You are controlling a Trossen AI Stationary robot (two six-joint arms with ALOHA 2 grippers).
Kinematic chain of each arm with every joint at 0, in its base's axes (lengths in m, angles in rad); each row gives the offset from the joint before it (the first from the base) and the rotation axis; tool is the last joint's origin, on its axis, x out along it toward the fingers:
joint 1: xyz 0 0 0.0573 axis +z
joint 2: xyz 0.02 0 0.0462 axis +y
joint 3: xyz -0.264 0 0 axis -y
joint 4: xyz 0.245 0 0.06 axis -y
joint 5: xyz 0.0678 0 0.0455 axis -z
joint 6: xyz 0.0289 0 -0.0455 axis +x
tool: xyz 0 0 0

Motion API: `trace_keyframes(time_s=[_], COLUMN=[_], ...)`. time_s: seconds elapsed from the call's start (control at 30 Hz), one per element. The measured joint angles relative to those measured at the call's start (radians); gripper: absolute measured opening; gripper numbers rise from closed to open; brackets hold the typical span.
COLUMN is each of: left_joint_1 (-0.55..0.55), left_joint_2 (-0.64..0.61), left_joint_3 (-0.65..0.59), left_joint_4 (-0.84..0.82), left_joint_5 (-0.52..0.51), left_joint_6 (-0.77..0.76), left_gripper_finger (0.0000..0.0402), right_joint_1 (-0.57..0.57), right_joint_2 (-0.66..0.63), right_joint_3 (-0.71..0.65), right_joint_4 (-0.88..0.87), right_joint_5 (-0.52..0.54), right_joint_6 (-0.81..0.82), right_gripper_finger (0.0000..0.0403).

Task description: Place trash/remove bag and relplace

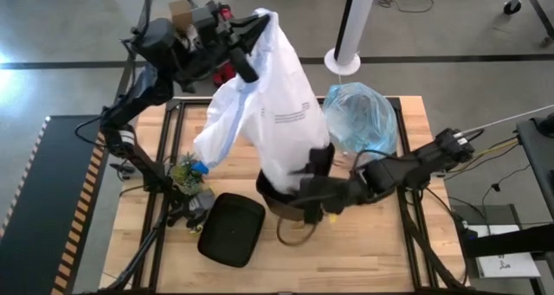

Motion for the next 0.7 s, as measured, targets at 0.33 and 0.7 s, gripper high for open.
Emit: trace_keyframes(time_s=[0.33, 0.7], left_joint_1=[-0.006, -0.02], left_joint_2=[-0.033, -0.03], left_joint_3=[0.0, -0.01], left_joint_4=[-0.174, -0.216], left_joint_5=[0.097, 0.44], left_joint_6=[-0.059, -0.082], left_gripper_finger=[0.0, 0.0006], right_joint_1=[-0.009, 0.031], right_joint_2=[-0.062, -0.086], right_joint_3=[0.003, 0.245], right_joint_4=[-0.231, -0.255], right_joint_5=[-0.355, -0.256], right_joint_6=[0.195, 0.057], right_gripper_finger=[0.0168, 0.0189])
